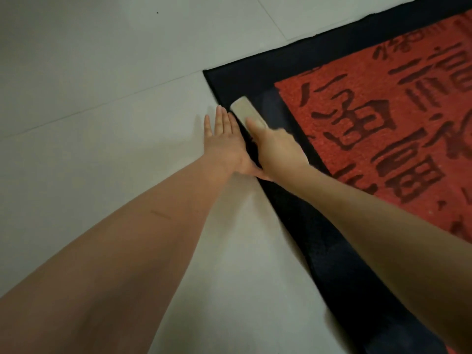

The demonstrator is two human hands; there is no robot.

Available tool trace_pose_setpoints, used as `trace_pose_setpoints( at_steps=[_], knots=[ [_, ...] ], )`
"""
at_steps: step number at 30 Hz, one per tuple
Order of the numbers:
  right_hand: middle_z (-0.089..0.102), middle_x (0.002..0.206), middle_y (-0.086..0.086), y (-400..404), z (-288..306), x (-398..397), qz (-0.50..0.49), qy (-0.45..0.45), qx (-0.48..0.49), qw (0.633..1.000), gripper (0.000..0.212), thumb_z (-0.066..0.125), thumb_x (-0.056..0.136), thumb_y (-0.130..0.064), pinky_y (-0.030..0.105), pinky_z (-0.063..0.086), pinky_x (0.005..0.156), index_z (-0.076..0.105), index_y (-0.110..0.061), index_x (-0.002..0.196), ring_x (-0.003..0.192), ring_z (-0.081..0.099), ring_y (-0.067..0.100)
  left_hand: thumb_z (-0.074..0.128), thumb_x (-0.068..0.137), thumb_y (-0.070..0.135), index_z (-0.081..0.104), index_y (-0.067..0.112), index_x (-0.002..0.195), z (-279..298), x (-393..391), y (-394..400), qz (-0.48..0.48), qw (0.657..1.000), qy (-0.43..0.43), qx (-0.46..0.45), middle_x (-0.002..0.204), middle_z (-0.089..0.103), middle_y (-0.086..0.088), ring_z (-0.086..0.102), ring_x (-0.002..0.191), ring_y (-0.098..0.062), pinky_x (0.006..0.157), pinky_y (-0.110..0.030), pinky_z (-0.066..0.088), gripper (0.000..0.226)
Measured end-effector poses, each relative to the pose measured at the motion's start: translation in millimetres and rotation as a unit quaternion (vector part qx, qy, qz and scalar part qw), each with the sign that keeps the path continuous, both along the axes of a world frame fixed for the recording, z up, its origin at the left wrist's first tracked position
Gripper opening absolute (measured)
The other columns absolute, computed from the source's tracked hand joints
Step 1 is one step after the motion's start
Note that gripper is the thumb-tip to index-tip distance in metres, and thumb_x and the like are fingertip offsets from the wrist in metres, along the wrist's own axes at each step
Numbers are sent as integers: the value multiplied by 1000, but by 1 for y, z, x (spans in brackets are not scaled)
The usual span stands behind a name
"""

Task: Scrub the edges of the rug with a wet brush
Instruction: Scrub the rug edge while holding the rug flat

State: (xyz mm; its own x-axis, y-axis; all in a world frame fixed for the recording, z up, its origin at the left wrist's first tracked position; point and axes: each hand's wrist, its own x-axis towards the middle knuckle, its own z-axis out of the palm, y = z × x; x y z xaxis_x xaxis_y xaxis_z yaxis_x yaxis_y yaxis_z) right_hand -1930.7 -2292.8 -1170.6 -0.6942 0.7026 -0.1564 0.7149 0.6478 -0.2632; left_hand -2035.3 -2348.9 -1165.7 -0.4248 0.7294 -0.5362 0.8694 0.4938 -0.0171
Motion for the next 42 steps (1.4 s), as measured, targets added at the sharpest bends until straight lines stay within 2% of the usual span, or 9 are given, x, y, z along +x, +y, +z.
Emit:
trace_pose_setpoints(
  at_steps=[5, 10, 14, 18, 22, 27, 32, 36, 42],
  knots=[
    [58, 116, 21, 63, 9, 3, -130, -15, 0, 991, 54, 33, 94, -7, 46, 46, 81, 38, -32, 142, 104, 57, 42, 54, 37, 100, -24, 0, 149, -2, -1, 0, 8, 1000, -1, 0, 157, -29, -18, -33, 143, -29, 116, -54, -18, 169],
    [61, 109, 20, 18, -4, 14, -51, 31, -35, 998, 55, 38, 96, -10, 43, 46, 75, 36, -35, 145, 97, 61, 40, 53, 34, 101, -25, -1, 147, 0, 0, 2, 1, 1000, 6, -24, 157, -30, -19, -34, 142, -29, 113, -54, -21, 172],
    [56, 118, 21, 53, 14, 2, -144, 10, -29, 989, 52, 34, 93, -4, 47, 46, 83, 40, -25, 141, 107, 56, 41, 53, 37, 100, -24, -1, 148, 4, 2, 2, 0, 1000, 10, -30, 156, -30, -19, -34, 142, -29, 112, -55, -21, 169],
    [61, 113, 19, -6, -3, 10, -7, 42, -73, 996, 56, 40, 94, -12, 39, 42, 73, 34, -33, 145, 99, 60, 39, 55, 40, 98, -24, -1, 148, 0, 2, -1, 1, 999, 15, -28, 158, -28, -17, -34, 142, -28, 111, -56, -22, 166],
    [60, 117, 21, 44, 5, 12, -129, 38, -70, 988, 51, 37, 95, -8, 41, 46, 82, 41, -26, 143, 106, 59, 40, 51, 36, 102, -26, 0, 147, 2, 3, -3, 8, 1000, 5, -28, 156, -31, -18, -35, 142, -29, 111, -55, -22, 169],
    [62, 114, 20, -14, 3, 21, -33, 60, -104, 992, 50, 43, 97, -13, 40, 46, 76, 41, -27, 145, 102, 61, 37, 53, 43, 98, -25, 0, 147, 1, 4, -6, 0, 1000, 7, -26, 157, -29, -17, -34, 142, -28, 114, -56, -20, 163],
    [59, 114, 21, 22, 9, 21, -145, 27, -43, 988, 52, 37, 92, -4, 43, 46, 82, 42, -23, 141, 105, 59, 41, 50, 39, 101, -25, -1, 148, 0, 4, -9, 7, 1000, 2, -9, 157, -29, -18, -33, 143, -28, 112, -55, -20, 167],
    [62, 114, 20, -25, 6, 28, 0, 38, -86, 996, 51, 44, 94, -13, 42, 46, 78, 40, -28, 143, 101, 60, 41, 52, 48, 96, -23, -1, 149, 0, 3, -11, -8, 1000, 7, -2, 158, -26, -17, -32, 144, -28, 114, -57, -19, 158],
    [60, 112, 22, -10, -6, 17, -125, 49, -42, 990, 51, 31, 96, -14, 43, 42, 79, 33, -30, 144, 103, 58, 40, 50, 43, 100, -24, 0, 149, 0, 4, -14, -2, 1000, 10, -3, 158, -28, -17, -33, 143, -28, 114, -56, -20, 163]
  ],
)
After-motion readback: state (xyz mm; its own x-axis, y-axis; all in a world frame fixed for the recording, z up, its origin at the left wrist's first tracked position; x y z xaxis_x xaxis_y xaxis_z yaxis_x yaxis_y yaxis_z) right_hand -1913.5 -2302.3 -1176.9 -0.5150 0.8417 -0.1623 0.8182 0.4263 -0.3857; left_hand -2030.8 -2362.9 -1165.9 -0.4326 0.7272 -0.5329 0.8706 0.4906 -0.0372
